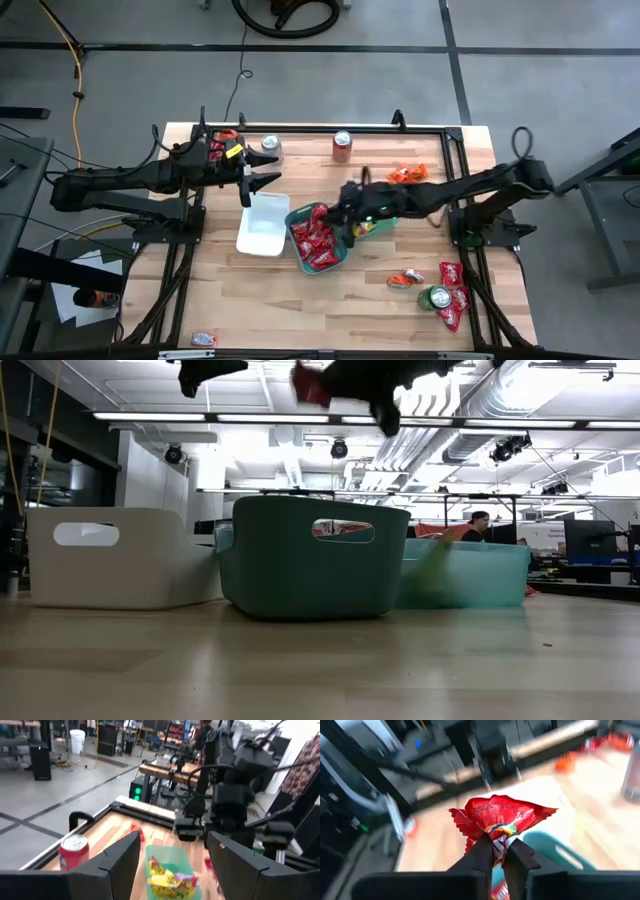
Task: Sort candy
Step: Put the red candy into the green bin
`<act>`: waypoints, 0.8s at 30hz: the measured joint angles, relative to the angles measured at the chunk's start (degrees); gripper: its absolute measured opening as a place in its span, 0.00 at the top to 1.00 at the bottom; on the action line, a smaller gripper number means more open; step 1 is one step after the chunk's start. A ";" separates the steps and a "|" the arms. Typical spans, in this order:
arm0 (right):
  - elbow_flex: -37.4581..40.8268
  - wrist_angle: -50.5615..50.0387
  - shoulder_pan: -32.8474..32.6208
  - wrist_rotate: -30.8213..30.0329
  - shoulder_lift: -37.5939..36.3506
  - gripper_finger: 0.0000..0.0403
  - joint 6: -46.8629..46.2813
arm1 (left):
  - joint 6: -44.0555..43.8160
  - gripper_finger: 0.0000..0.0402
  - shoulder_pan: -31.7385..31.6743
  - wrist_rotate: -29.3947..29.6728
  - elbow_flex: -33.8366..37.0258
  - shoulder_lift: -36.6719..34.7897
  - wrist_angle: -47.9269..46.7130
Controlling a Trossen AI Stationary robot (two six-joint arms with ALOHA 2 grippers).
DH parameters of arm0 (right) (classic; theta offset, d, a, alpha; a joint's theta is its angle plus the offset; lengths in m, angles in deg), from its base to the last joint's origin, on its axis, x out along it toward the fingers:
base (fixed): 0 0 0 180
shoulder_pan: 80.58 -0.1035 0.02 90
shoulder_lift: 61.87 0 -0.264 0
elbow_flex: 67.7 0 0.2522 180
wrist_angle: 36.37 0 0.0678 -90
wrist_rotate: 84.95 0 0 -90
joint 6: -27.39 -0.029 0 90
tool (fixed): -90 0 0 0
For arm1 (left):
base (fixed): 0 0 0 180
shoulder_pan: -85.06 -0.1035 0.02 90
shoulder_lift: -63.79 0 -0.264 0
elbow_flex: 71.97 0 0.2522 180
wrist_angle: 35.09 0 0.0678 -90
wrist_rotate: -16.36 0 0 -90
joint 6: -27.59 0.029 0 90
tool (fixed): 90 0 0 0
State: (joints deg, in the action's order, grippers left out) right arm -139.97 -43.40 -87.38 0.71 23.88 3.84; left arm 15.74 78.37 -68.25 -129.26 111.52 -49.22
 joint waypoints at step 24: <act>-20.81 -31.06 0.84 0.35 10.21 0.37 12.05 | -5.72 0.45 -4.67 15.65 -9.78 3.18 -25.55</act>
State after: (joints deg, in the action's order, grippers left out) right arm -160.78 -74.46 -86.54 1.07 34.09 15.89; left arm 10.02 73.70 -52.60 -139.04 114.70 -74.77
